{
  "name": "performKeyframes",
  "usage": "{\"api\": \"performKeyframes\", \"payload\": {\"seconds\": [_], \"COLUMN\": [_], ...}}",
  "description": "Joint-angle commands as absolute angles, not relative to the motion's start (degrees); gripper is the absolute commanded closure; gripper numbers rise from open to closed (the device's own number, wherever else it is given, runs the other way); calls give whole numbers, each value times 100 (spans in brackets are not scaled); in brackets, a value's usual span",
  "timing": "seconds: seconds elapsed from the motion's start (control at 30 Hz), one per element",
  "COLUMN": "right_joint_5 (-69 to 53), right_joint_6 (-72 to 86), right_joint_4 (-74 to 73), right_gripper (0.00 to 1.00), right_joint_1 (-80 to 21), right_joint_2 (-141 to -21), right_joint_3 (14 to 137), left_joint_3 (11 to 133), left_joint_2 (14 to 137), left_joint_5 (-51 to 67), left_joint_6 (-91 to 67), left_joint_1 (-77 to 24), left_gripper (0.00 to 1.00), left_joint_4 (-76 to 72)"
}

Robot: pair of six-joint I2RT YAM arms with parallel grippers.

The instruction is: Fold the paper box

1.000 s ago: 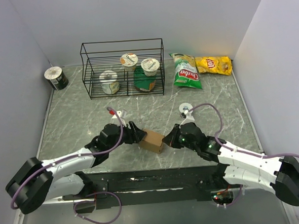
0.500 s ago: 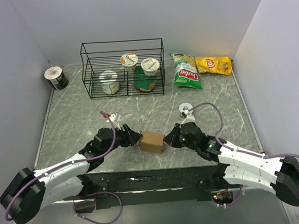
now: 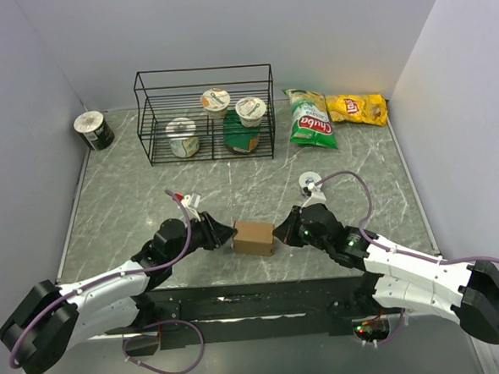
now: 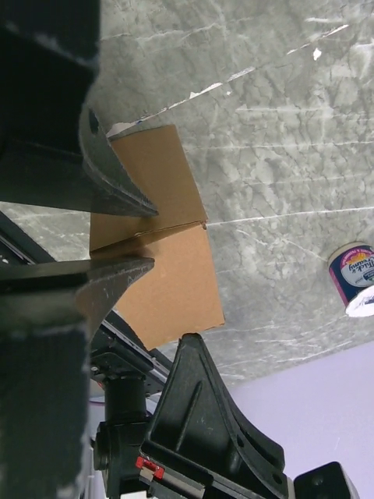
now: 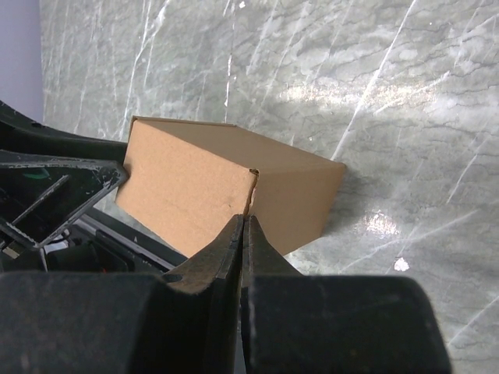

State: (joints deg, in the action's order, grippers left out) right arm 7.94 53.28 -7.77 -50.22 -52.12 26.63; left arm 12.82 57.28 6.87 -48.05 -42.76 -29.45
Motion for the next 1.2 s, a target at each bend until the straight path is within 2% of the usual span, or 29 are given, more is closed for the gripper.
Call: {"api": "performKeyframes", "payload": {"seconds": [0.0, 0.2, 0.5, 0.73, 0.93, 1.17], "right_joint_5": [1195, 1248, 1318, 1195, 932, 756], "right_joint_6": [5115, 5071, 4984, 4878, 4825, 5132], "right_joint_4": [-1644, -1661, -1705, -1652, -1916, -2328], "right_gripper": [94, 95, 94, 94, 93, 92], "right_joint_1": [-5001, -5010, -5045, -5133, -5203, -5554], "right_joint_2": [-5335, -5361, -5186, -4624, -4359, -4395], "right_joint_3": [2619, 2610, 2602, 2338, 2285, 2233], "left_joint_3": [1064, 800, 1055, 704, 404, 474], "left_joint_2": [5888, 6064, 6495, 6013, 5520, 5581], "left_joint_5": [870, 791, -174, -1151, -1231, -1151], "left_joint_6": [-4887, -4782, -4535, -4500, -4465, -4623], "left_joint_1": [-4254, -4350, -5123, -5739, -5932, -6213], "left_gripper": [69, 73, 76, 76, 74, 72], "left_joint_4": [-3190, -3366, -2822, -3057, -2892, -2488]}}
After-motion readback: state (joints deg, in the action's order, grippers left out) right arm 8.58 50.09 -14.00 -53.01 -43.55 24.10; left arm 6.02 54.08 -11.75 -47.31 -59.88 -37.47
